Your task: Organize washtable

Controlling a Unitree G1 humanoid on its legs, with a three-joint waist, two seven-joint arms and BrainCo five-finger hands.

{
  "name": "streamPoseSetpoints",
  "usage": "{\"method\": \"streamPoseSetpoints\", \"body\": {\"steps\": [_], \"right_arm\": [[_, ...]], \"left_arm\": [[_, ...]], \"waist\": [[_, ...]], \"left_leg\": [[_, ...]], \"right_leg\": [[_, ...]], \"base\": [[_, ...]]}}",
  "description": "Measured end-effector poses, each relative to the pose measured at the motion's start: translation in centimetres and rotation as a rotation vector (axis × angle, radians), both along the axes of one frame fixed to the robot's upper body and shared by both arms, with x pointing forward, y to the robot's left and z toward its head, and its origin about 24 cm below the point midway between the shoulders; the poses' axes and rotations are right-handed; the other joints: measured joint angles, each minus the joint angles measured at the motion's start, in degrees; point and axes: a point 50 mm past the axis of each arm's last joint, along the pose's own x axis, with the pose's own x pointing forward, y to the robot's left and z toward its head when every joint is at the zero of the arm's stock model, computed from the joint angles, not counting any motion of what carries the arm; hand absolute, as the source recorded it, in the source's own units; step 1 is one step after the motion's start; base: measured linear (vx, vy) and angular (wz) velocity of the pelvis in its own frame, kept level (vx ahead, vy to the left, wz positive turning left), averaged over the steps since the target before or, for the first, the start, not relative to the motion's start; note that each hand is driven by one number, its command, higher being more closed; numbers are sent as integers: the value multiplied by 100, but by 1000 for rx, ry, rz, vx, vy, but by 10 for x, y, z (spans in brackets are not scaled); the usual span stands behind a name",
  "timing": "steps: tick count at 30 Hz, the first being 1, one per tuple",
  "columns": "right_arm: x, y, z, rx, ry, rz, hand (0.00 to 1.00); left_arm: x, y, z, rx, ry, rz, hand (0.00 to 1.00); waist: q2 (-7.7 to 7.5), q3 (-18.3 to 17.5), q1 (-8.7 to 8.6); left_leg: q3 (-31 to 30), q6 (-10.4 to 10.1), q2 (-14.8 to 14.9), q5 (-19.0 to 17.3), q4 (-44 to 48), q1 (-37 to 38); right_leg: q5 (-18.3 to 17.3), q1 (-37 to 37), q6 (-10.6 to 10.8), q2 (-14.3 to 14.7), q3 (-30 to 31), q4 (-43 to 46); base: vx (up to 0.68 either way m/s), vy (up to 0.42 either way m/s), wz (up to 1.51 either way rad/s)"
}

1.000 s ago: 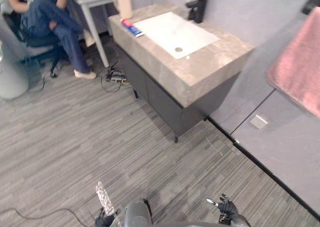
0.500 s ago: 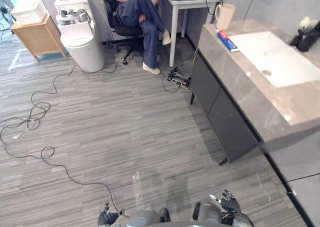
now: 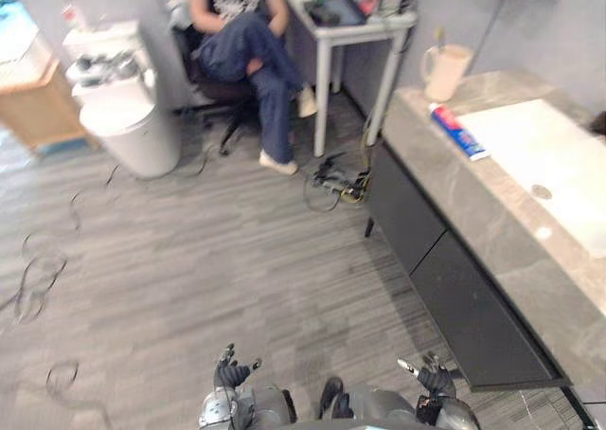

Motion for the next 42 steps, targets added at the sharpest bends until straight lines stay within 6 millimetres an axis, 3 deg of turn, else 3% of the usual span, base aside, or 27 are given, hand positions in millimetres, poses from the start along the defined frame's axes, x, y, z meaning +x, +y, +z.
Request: {"method": "streamPoseSetpoints", "body": {"steps": [4,6,7,8,9,10,11,12,13,15,17,20,21,22,23,24,26,27,28,30,33,34,35,36,39,41,42], "right_arm": [[7,5,2,-9,-15,47,0],[3,5,1,-14,-6,56,0],[-5,0,0,-25,12,52,0],[-9,-2,-2,-28,25,49,0],[-20,9,-7,5,66,44,0],[-28,18,-9,34,81,41,0],[-27,21,-9,39,75,44,0],[-25,20,-8,37,66,53,0],[-20,19,-7,32,58,66,0],[-20,14,-6,24,51,50,0],[-16,14,-5,23,38,51,0],[-14,11,-5,20,33,37,0],[-12,9,-4,15,31,34,0],[-14,7,-5,9,40,38,0],[-14,5,-5,5,41,36,0],[-11,0,-3,-11,33,44,0],[-4,0,-2,-14,25,48,0],[-2,-5,0,-31,16,48,0],[1,-9,0,-44,23,48,0],[2,-4,-1,-34,37,47,0],[14,7,-1,-11,24,73,0],[19,14,-1,4,13,82,0],[21,17,0,8,11,91,0],[21,24,-2,21,20,112,0],[20,36,-4,49,30,123,0],[20,36,-4,50,37,120,0],[16,33,-5,49,46,106,0]], "left_arm": [[-1,1,0,-1,-2,13,0],[-2,0,0,-4,-1,20,0],[-8,-4,-3,-13,19,14,0],[-10,-6,-5,-16,28,1,0],[-9,6,-3,15,22,15,0],[-8,13,-1,40,20,32,0],[-8,14,-1,43,22,30,0],[-7,13,-1,42,22,22,0],[-5,9,-2,37,22,-4,0],[0,0,-1,28,15,-51,0],[5,-7,0,21,4,-91,0],[14,-20,2,-2,-17,-160,0],[15,-24,2,-15,-18,-162,0],[14,-28,2,-26,-17,-161,0],[13,-30,1,-33,-14,-159,0],[11,-33,0,-39,-5,-168,0],[17,-31,2,-45,-23,-165,0],[17,-31,2,-47,-24,-165,0],[13,-29,1,-47,-15,-153,0],[6,-23,-1,-43,6,-115,0],[7,-22,-1,-43,1,-106,0],[6,-22,-2,-44,8,-104,0],[5,-23,-3,-46,14,-104,0],[4,-20,-6,-50,39,-79,0],[13,-20,-5,-45,28,-77,0],[13,-20,-5,-50,34,-61,0],[11,-17,-6,-50,39,-57,0]], "waist": [[-33,-44,35],[-25,-135,128],[117,-371,123],[174,-461,104],[-180,-543,45],[-418,-665,82],[-476,-650,105],[-531,-618,165],[-546,-598,135],[-486,-556,28],[-466,-554,-50],[-451,-532,-42],[-398,-500,-39],[-339,-478,-31],[-276,-490,-43],[-112,-490,-73],[-19,-408,-175],[81,-279,-157],[191,-235,-134],[110,-237,-67],[44,-239,26],[107,-276,26],[156,-306,21],[69,-395,20],[-108,-458,50],[-115,-449,71],[-105,-443,52]], "left_leg": [[-1179,-151,26,-82,-2850,51],[-1729,-216,13,-42,-3525,213],[-1887,-456,15,105,-3687,216],[-1895,-1033,-8,52,-3626,198],[-1540,-874,-321,-276,-3296,250],[-1135,-668,-544,-445,-3162,394],[-937,-579,-627,-541,-3122,543],[-453,-363,-789,-700,-3130,863],[-97,-195,-954,-794,-3264,1198],[139,9,-1134,-911,-3519,1621],[184,127,-1241,-1011,-3802,1919],[228,204,-1398,-1087,-4141,2170],[254,199,-1419,-1059,-4230,2241],[260,163,-1455,-1107,-4368,2413],[247,106,-1469,-1165,-4503,2587],[218,-18,-1372,-1228,-4415,2728],[101,-392,-1054,-1003,-2479,1992],[-100,-821,-721,-475,-974,1329],[-134,-817,-384,-467,-65,893],[-111,-697,-205,-531,-255,698],[-518,-525,-304,-614,-2552,821],[-876,-561,-302,-445,-3618,975],[-988,-521,-265,-141,-4041,1019],[-828,-755,-302,77,-4137,1122],[-131,-604,-311,-15,-4190,1275],[165,-579,-288,-22,-4201,1447],[273,-510,-283,-10,-4230,1534]], "right_leg": [[-193,206,572,-199,1558,-18],[-478,103,934,-290,2115,200],[-755,17,1156,-329,2416,388],[-888,4,1287,-379,2528,490],[-1041,-34,1448,-807,2623,759],[-985,-263,1440,-1085,2603,1234],[-904,-406,1422,-1188,2633,1568],[-671,-858,1133,-1324,2700,2561],[-299,-1430,811,-1435,2584,3592],[-365,-1938,864,-1411,2040,4654],[-541,-2162,1069,-1281,1306,4822],[-600,-2394,1151,-1202,51,3680],[-556,-2324,1081,-1198,-326,3096],[-406,-2122,837,-1204,-782,2361],[-306,-2009,525,-1178,-986,2111],[-409,-1861,408,-1083,-1047,2057],[-637,-1542,439,-1026,-1187,1957],[-717,-1227,403,-916,-1201,1795],[-754,-911,377,-756,-1105,1617],[-742,-504,399,-698,-793,1279],[-647,-209,558,-674,-43,935],[-613,-249,683,-576,262,933],[-620,-275,758,-507,375,932],[-615,-317,983,-515,735,871],[-243,-485,1365,-682,1136,676],[38,-477,1528,-790,838,623],[94,-456,1464,-900,493,657]], "base": [[391,432,-180],[303,559,-173],[301,617,-149],[311,635,-103],[329,576,-86],[313,548,-94],[265,525,-134],[174,544,-139],[141,521,-126],[103,418,-71],[112,314,-24],[206,151,7],[384,125,11],[427,106,11],[396,75,14],[522,73,29],[555,45,26],[467,-3,-21],[477,15,-41],[460,39,-89],[426,134,-129],[413,273,-161],[361,315,-181],[217,202,-130],[156,258,-107],[33,192,-73],[0,134,-39]]}}
